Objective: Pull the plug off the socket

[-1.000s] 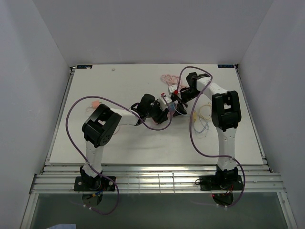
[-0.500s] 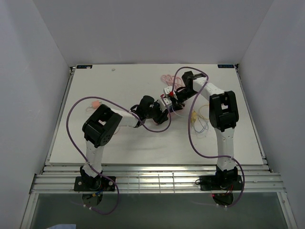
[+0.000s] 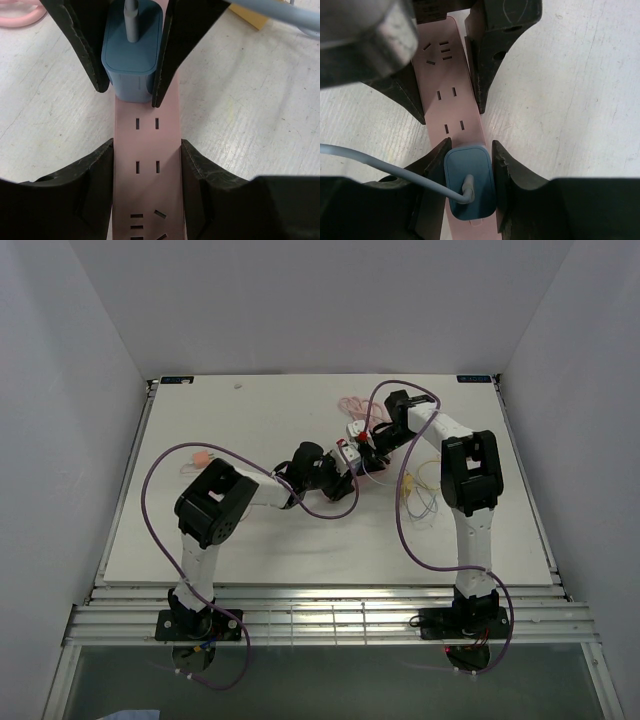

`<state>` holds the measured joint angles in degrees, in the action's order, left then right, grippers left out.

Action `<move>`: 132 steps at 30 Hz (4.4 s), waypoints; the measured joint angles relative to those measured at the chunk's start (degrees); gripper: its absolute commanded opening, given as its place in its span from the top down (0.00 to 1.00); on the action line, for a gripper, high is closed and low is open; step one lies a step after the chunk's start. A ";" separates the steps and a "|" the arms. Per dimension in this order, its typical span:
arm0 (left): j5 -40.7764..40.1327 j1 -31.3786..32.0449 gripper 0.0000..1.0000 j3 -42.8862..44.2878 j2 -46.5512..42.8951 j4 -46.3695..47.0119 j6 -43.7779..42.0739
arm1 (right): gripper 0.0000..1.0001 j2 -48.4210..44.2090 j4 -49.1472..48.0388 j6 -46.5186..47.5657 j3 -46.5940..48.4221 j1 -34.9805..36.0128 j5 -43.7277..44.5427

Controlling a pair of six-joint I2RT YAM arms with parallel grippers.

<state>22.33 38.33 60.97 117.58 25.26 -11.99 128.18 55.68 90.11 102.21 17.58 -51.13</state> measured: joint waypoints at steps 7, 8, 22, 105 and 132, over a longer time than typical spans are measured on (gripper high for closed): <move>1.49 0.55 1.00 -0.17 1.29 3.15 -0.07 | 0.92 -0.20 3.26 1.25 0.00 -1.62 -1.03; 1.64 0.72 1.00 -0.17 1.53 3.74 -0.07 | 0.92 -0.22 3.93 1.25 -0.02 -1.95 -1.44; 2.05 1.16 1.00 0.07 2.80 5.90 0.02 | 0.92 -3.98 -10.78 -25.77 -7.43 -2.89 -1.31; -7.08 4.13 1.00 3.54 1.88 -2.03 3.82 | 0.92 -34.53 -61.20 -70.77 -24.28 -18.99 21.29; -15.47 3.02 0.02 -1.62 -9.60 -17.57 15.37 | 0.24 -41.88 -56.68 -94.18 -53.92 -22.99 49.09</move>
<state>6.85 41.34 59.35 107.98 7.68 3.38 86.30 -0.99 -4.08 48.29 -5.41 -2.04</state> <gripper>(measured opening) 0.979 0.635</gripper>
